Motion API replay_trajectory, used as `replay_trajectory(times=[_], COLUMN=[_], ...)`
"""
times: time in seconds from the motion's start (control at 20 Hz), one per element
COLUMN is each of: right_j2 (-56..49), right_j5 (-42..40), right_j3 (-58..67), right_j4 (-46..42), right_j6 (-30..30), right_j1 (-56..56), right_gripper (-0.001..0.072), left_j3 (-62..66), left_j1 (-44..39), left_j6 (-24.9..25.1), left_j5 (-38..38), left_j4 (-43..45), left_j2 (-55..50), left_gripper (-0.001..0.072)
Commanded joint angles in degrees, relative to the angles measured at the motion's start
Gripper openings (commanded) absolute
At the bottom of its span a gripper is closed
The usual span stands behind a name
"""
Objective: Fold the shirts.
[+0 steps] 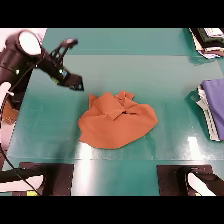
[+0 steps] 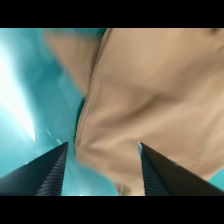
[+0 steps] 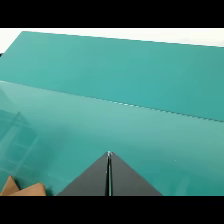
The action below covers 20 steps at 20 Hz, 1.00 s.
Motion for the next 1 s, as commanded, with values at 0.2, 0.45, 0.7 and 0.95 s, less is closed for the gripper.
replay_trajectory(times=[0.2, 0.45, 0.7, 0.95], right_j2=[-0.11, -0.11, -0.11, -0.13], right_j5=[0.15, 0.15, 0.15, 0.17], right_j3=[0.04, 0.04, 0.04, 0.04], right_j4=[0.00, 0.02, 0.02, 0.00], right_j6=[0.02, 0.04, 0.02, 0.04], right_j1=[0.04, 0.04, 0.04, 0.04], right_gripper=[0.0017, 0.0018, 0.0018, 0.0017], left_j3=[-24.22, -30.03, -30.71, -31.69], left_j1=[3.85, 3.85, 3.28, 0.17], left_j6=[4.22, 4.17, 4.20, 4.15], left_j5=[10.91, 17.73, 19.02, 21.11], left_j4=[-8.68, -8.98, -10.62, -11.76], left_j2=[0.87, 0.85, 0.81, 0.92], left_gripper=[0.0536, 0.0535, 0.0535, 0.0202])
